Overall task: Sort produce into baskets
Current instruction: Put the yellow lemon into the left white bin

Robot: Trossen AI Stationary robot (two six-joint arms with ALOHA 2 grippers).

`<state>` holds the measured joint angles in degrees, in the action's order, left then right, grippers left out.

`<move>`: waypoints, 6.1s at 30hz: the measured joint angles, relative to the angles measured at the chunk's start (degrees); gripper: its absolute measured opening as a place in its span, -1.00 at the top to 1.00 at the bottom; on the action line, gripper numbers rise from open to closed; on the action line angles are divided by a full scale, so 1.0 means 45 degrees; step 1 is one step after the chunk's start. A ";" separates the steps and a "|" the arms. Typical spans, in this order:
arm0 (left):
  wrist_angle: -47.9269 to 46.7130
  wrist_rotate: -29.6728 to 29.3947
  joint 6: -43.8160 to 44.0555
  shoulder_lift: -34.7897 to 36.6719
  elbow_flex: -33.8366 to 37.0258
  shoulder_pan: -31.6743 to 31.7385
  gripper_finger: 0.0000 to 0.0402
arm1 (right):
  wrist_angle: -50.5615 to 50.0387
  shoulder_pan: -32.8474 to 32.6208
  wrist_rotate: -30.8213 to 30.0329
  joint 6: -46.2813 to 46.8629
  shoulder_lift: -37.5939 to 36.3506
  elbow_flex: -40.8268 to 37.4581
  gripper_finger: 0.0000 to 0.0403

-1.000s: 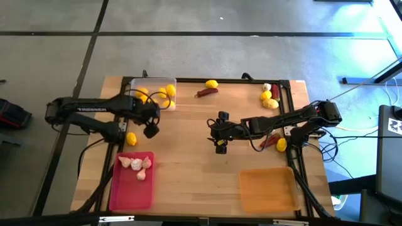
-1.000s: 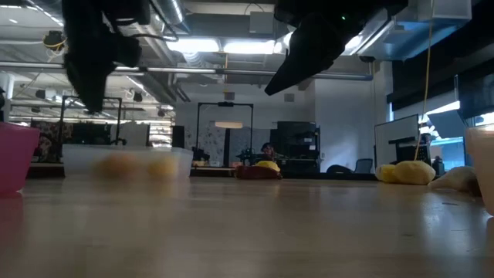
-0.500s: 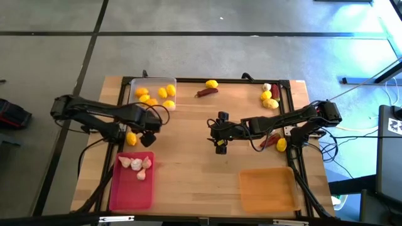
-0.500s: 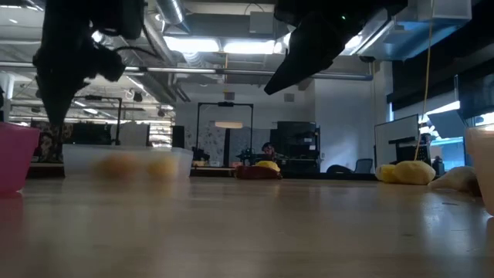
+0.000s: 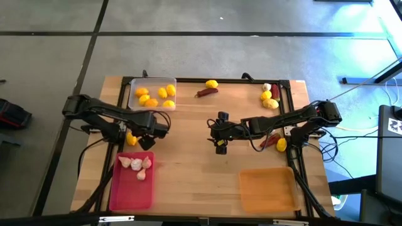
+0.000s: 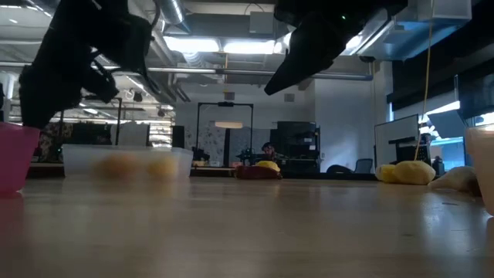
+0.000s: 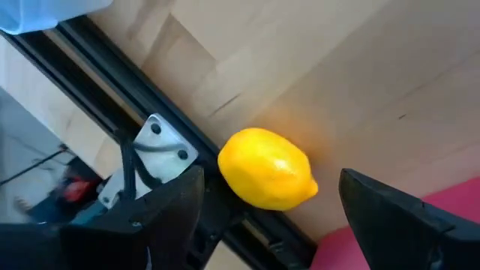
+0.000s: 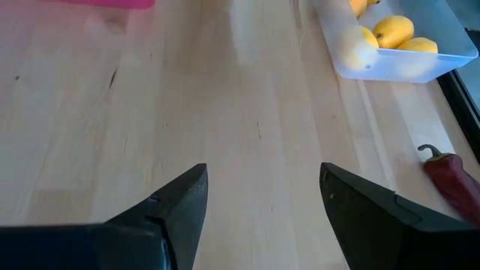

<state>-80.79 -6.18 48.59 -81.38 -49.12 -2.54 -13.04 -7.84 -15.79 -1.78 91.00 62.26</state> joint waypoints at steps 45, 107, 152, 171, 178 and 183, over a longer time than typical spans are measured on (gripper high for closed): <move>0.0240 0.0497 -0.3815 -0.4643 0.0704 0.0005 -0.48 | -0.0019 -0.0004 0.0000 -0.0015 0.0000 -0.0005 -0.24; 0.6458 -0.2593 -0.6978 0.3959 -0.0691 0.4674 0.16 | 0.0146 -0.0004 -0.0005 -0.0009 0.0000 -0.0024 -0.24; 1.0185 -0.3030 -0.7861 0.1698 0.1006 0.7482 -0.37 | 0.0224 -0.0002 -0.0005 -0.0010 0.0000 -0.0024 -0.24; 1.1894 -0.2986 -0.8493 0.3356 0.0636 0.5105 -0.35 | -0.1120 0.0122 -0.2955 0.0079 -0.0650 -0.0009 -0.24; 1.2512 -0.2991 -0.8776 0.3337 0.0772 0.4487 -0.32 | -0.4399 0.1611 -0.3267 0.1611 -0.1782 -0.0005 -0.24; 1.3672 -0.2986 -0.9436 0.3327 0.1422 0.4193 -0.32 | -0.6664 0.3270 -0.2822 0.2409 -0.2182 -0.0005 -0.24</move>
<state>-19.27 -19.62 6.12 -66.41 -42.72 16.33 -43.03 6.88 -28.49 9.06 81.18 62.24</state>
